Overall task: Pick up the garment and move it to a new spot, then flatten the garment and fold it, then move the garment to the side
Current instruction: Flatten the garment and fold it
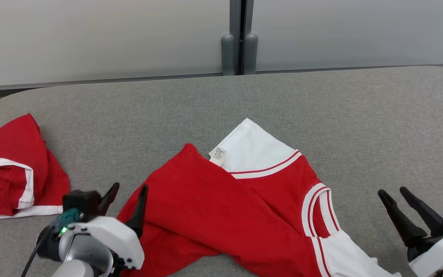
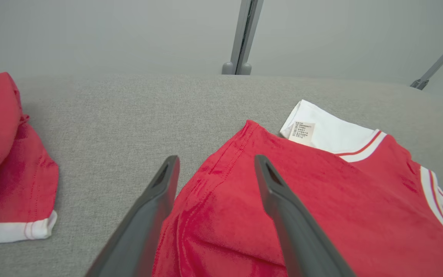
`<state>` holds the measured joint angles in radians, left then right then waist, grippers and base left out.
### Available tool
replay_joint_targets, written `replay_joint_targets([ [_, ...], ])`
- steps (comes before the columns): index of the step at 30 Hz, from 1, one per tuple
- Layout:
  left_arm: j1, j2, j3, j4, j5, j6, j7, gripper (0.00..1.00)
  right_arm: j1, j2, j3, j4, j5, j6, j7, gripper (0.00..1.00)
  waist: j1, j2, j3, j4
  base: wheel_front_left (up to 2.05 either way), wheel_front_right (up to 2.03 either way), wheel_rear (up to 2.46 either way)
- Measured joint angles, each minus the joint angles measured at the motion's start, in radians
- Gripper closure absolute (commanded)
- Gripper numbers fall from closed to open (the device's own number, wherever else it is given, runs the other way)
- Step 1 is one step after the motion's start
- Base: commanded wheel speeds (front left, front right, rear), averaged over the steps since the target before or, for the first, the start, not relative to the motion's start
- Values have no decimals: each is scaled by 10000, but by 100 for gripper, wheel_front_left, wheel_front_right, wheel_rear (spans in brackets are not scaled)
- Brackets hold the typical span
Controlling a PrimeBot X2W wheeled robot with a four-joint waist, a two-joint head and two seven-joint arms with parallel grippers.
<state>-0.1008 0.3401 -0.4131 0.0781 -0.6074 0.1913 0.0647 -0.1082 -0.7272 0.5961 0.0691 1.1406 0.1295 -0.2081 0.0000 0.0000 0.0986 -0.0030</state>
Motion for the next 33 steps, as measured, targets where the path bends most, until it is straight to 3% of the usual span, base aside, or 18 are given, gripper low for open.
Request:
replay_joint_targets([
  [7, -2056, 100, -780, 589, 73, -629, 2094, 0, -582, 1440, -1089, 410, -1588, 2, -387, 0, -1, 0, 347, -121, 0, 0, 0],
  [14, -4014, -502, -1177, 2311, -428, -1386, 3551, 0, -1082, 2704, -1921, 731, -2499, 0, -479, 0, -1, 0, 973, -488, 0, 0, 0],
  [24, -5730, -1141, -1381, 5212, -510, -1904, 3745, 0, -1242, 3028, -2063, 930, -2846, 2, -472, 0, 0, 0, 1545, -1252, 0, 0, 0],
  [30, -6244, -1335, -1444, 6566, -368, -1916, 3342, 0, -1274, 3108, -2027, 1001, -2872, 0, -387, 0, 0, 0, 1611, -1441, 0, 0, 0],
  [33, -6310, -1446, -1444, 7106, -512, -2188, 3308, 0, -1276, 3158, -1983, 1018, -2890, 0, -374, 0, 0, 0, 1600, -1469, 0, 0, 0],
])
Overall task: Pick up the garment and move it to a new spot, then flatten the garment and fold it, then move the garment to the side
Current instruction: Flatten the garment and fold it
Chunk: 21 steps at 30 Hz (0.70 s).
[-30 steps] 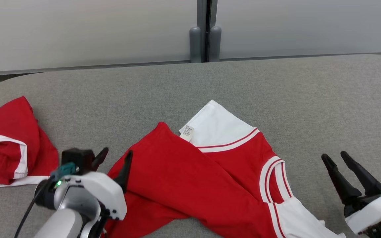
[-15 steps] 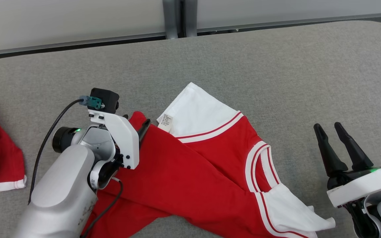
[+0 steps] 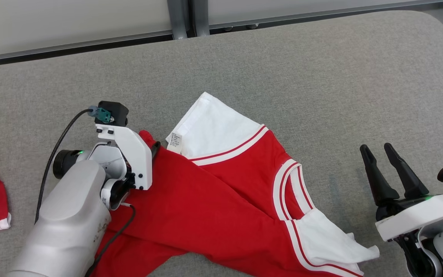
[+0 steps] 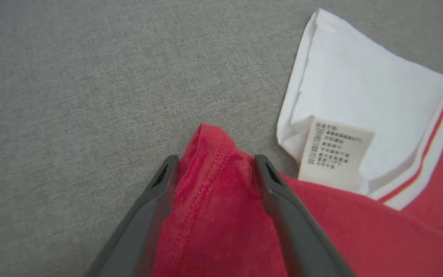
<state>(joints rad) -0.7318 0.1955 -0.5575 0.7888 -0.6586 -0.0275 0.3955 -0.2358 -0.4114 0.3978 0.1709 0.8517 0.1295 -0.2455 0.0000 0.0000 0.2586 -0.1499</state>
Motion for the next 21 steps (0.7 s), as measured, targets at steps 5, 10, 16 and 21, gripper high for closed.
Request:
replay_joint_targets([
  [5, -310, -211, -71, 665, 44, -257, -577, 100, -7, 6, 58, 75, -56, 2, 79, 0, 0, 0, -83, 49, 0, 0, 0],
  [10, -316, -395, -136, 1014, 69, -476, -1442, 100, 118, 12, 25, 207, -69, 2, 92, 0, 0, 0, -408, 278, 0, 0, 0],
  [16, 121, -451, -336, 462, 90, -688, -2207, 100, 451, -25, 23, 299, -75, 2, 201, 0, 0, 0, -942, 987, 0, 0, 0],
  [21, 1135, 48, -370, -1457, 88, -658, -2535, 100, 796, 27, -48, 339, -75, 2, 299, 0, 0, 0, -1413, 1768, 0, 0, 0],
])
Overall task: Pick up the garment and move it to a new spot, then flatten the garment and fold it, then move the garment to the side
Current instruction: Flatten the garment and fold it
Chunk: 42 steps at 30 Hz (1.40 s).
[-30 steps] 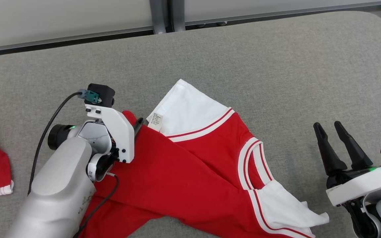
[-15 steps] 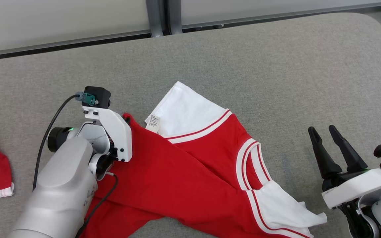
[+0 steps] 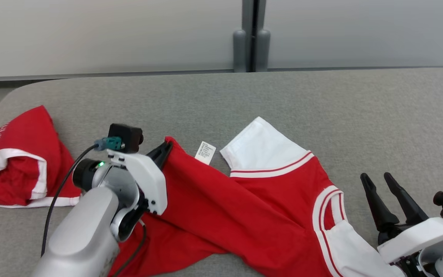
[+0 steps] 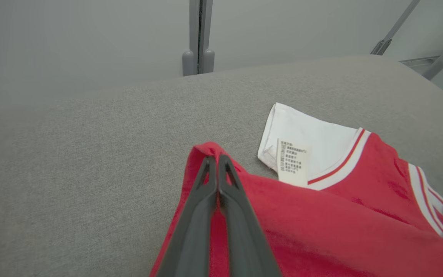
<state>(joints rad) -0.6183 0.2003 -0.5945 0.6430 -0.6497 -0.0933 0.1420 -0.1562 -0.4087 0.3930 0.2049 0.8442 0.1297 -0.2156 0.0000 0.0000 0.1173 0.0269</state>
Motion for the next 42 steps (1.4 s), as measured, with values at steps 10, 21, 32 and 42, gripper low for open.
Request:
replay_joint_targets([
  [10, 5172, 2604, 35, -7302, -606, 2178, 2452, 100, 430, -92, -790, -121, -102, 0, 88, 0, 0, 0, -524, 1386, 0, 0, 0],
  [21, 7784, 3843, -502, -10172, -1260, 3482, 4355, 100, 492, -98, -1204, -290, -288, 0, 161, 0, 0, 0, -69, 1579, 0, 0, 0],
  [32, 7975, 3963, -384, -9356, -1576, 3321, 4303, 0, 491, -17, -1212, -265, -322, 0, 318, 0, 0, 0, -110, 1340, 0, 0, 0],
  [42, 6198, 4094, 362, -9946, 63, 3670, 3183, 0, 484, 215, -1122, -236, -370, -2, 301, 0, 0, 0, -303, 914, 0, 0, 0],
])
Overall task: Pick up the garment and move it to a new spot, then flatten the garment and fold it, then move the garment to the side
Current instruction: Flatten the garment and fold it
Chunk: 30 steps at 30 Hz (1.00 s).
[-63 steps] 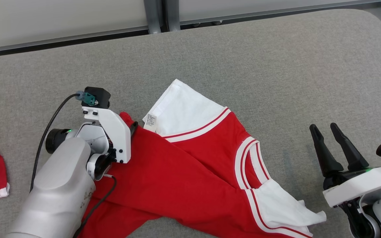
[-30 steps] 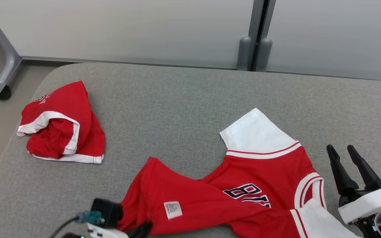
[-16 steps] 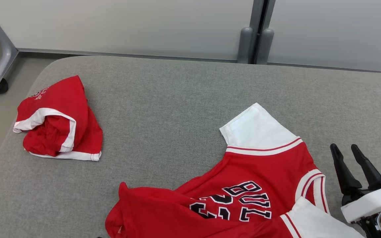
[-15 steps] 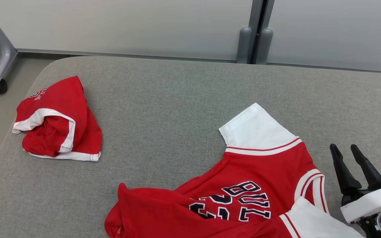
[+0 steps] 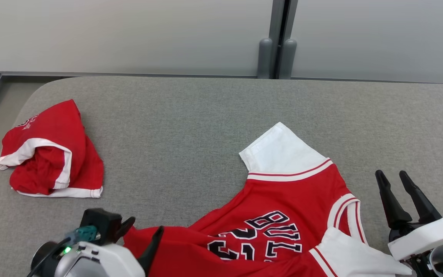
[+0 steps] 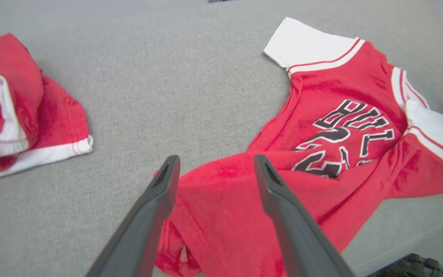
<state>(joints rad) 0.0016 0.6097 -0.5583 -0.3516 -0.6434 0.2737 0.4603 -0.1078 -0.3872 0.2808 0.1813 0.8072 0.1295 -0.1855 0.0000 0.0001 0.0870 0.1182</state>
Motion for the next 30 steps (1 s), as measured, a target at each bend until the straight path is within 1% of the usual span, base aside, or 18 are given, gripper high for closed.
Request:
replay_joint_targets([
  [1, -298, -150, -35, 113, 105, -50, -102, 0, -9, 21, 25, -2, 0, 2, -4, 0, 0, 0, 1, -69, 0, 0, 0],
  [3, -840, -546, -263, 548, 163, -364, -161, 0, -63, 56, 92, -13, -2, 0, -10, 0, 0, 0, 31, -216, 0, 0, 0],
  [6, -1763, -1068, -640, 1546, 159, -945, -117, 0, -210, 61, 196, -15, -27, 2, -8, 0, 0, 0, 150, -449, 0, 0, 0],
  [10, -2909, -1789, -1254, 3122, -31, -1787, 387, 0, -406, 63, 282, -35, -59, 2, 6, 0, 0, 0, 367, -810, 0, 0, 0],
  [12, -3402, -1977, -1515, 3946, -115, -2184, 757, 0, -517, 48, 326, -27, -58, 2, 6, 0, 0, 0, 481, -992, 0, 0, 0],
  [16, -3958, -2301, -1885, 5172, -334, -2731, 1392, 0, -624, -2, 416, 21, -38, 2, 2, 0, 0, 0, 649, -1336, 0, 0, 0],
  [20, -4262, -2439, -2117, 5873, -435, -3041, 1749, 0, -644, -38, 464, 82, -10, 2, -29, 0, 0, 0, 743, -1529, 0, 0, 0],
  [21, -4327, -2431, -2157, 6013, -393, -3055, 1756, 8, -667, -38, 476, 105, -8, 2, -36, 0, 0, 0, 758, -1553, 0, 0, 0],
  [22, -4400, -2437, -2159, 6115, -324, -3068, 1676, 51, -680, -38, 487, 111, 2, 2, -58, 0, -1, 0, 774, -1570, 0, 0, 0],
  [23, -4481, -2437, -2150, 6205, -268, -3072, 1590, 96, -687, -38, 504, 113, 15, 2, -79, 0, 0, 0, 790, -1584, 0, 0, 0],
  [24, -4568, -2439, -2159, 6291, -230, -3103, 1530, 100, -696, -36, 520, 125, 17, 2, -84, 0, -1, 0, 806, -1598, 0, 0, 0],
  [27, -4687, -2431, -2242, 6470, -188, -3327, 1417, 100, -776, -31, 600, 150, 25, 2, -88, 0, 0, 0, 855, -1651, 0, 0, 0],
  [30, -4961, -2445, -2238, 6525, -71, -3354, 1198, 100, -818, -44, 629, 180, 75, 0, -100, 0, 0, 0, 910, -1716, 0, 0, 0],
])
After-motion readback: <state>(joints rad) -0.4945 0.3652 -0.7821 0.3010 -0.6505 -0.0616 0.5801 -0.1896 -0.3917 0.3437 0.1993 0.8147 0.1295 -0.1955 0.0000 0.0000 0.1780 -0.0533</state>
